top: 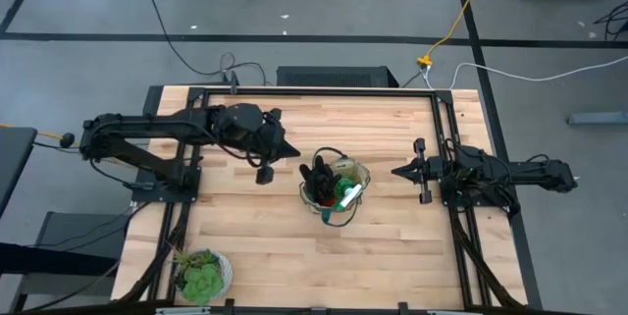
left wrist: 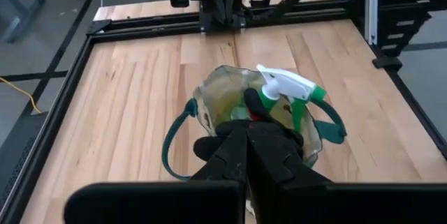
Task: Pick & Place Garden tools in Gardening bag
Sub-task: Return to Home Position
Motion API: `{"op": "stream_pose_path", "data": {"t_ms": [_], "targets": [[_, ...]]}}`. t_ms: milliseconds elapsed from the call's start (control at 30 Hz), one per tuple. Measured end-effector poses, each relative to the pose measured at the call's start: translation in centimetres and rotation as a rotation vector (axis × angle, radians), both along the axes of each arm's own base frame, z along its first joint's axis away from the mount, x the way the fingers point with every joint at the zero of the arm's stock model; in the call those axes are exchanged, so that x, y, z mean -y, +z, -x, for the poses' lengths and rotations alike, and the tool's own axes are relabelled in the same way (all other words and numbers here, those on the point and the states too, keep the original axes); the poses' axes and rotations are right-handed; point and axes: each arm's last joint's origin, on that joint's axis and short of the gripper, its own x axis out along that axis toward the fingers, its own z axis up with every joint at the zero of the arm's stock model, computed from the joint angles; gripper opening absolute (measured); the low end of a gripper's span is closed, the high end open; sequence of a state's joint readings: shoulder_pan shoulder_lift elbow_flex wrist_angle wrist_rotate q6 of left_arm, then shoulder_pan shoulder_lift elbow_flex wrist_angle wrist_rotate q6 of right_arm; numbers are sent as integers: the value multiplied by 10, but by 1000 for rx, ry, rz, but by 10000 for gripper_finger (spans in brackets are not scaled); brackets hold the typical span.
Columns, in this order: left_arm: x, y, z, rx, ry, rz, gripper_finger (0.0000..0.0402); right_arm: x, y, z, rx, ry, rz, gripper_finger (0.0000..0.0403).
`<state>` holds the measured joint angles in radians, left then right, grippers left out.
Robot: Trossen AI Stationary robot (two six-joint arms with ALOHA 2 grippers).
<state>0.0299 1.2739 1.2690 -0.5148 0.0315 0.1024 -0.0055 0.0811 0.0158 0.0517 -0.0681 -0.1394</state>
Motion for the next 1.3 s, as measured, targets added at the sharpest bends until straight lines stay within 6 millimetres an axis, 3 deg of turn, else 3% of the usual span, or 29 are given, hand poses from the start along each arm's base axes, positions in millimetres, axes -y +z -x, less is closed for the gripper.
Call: {"op": "stream_pose_path", "data": {"t_ms": [133, 300, 600, 900, 1300], "targets": [[3, -9, 4, 40, -7, 6, 4, 0, 0, 0, -1, 0, 0, 2], [9, -47, 18, 136, -6, 62, 3, 0, 0, 0, 0, 0, 0, 2], [16, -98, 73, 320, -53, 93, 3, 0, 0, 0, 4, 0, 0, 2], [21, -144, 123, 365, -159, 127, 2, 0, 1, 0, 6, 0, 0, 2], [23, -175, 158, 493, -189, 130, 1, 0, 1, 0, 6, 0, 0, 2]]}}
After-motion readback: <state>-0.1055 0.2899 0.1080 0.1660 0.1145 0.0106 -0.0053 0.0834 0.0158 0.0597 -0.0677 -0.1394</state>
